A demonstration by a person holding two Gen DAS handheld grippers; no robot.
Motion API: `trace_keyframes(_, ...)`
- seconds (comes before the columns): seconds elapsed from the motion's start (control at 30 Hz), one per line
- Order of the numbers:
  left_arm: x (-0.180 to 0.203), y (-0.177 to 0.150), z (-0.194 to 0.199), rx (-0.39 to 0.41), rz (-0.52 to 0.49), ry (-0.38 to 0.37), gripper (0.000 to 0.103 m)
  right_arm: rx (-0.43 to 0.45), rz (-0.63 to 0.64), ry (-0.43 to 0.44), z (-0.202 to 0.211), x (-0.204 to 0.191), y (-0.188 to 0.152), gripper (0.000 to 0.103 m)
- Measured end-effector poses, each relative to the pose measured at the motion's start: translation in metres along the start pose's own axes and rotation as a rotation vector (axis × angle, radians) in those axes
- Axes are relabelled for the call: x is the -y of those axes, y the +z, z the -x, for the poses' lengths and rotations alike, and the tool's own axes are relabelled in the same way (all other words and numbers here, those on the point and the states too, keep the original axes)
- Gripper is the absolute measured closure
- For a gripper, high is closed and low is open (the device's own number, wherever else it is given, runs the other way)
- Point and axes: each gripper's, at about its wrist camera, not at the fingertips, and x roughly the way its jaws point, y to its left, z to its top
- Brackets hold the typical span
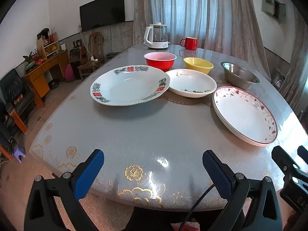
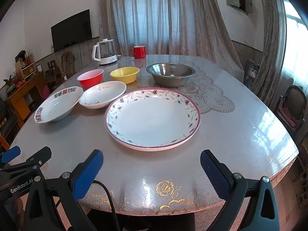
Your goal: Organize plates and bowls
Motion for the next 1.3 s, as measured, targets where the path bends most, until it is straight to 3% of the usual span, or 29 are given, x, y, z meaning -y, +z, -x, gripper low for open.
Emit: trace_keyframes(1.3, -0.003, 0.001, -0.006, -0.016, -0.001, -0.001, 0.0, -0.057, 0.011, 0.015, -0.012, -0.005, -0.005, 0.0)
